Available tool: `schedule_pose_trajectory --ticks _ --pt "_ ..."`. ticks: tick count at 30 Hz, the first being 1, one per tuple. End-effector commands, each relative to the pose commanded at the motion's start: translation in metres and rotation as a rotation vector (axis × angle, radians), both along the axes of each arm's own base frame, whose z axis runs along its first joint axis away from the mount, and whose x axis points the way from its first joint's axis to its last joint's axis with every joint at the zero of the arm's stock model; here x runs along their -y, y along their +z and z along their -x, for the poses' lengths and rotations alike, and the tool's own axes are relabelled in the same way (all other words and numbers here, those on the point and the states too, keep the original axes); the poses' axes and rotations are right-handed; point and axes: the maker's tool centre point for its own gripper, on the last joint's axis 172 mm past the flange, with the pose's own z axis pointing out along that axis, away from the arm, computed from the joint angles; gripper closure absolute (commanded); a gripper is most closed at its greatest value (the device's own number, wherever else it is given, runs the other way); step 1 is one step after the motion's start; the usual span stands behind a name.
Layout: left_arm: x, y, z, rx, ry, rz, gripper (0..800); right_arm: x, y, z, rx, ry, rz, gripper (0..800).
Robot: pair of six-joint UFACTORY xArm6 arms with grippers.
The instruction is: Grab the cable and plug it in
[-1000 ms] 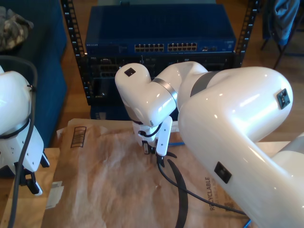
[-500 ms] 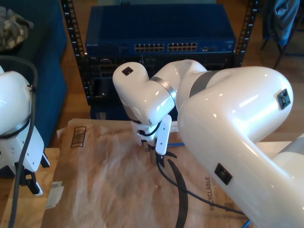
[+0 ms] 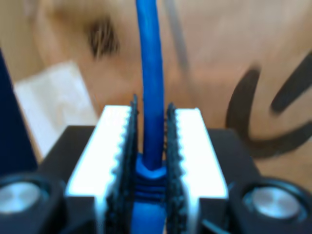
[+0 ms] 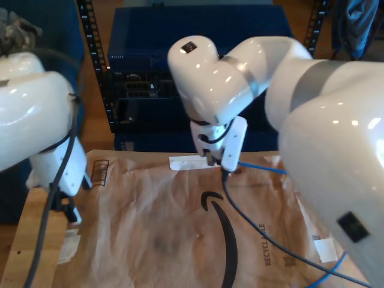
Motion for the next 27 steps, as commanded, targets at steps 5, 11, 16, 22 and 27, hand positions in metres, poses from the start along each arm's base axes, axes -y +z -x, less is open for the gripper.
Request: schedule_pose_trajectory --ticks 5,11,16,22,27 --pt "0.014 0.020 -0.013 0.032 -0.005 0.033 0 0.060 0.019 0.032 -0.019 -0.018 -0.035 790" --pt "0.033 0.045 -0.026 0.069 -0.013 0.075 0 0.066 0.044 0.063 -0.036 0.025 -0.183 790" --pt "0.059 0.063 -0.034 0.102 -0.034 0.120 0 0.085 0.057 0.083 -0.039 0.017 -0.274 792" --pt "0.092 0.102 -0.040 0.121 -0.041 0.222 0 0.095 0.082 0.106 -0.051 0.009 -0.442 793" --pt "0.104 0.119 -0.039 0.122 -0.047 0.269 0 0.091 0.103 0.125 -0.080 0.009 -0.573 793"
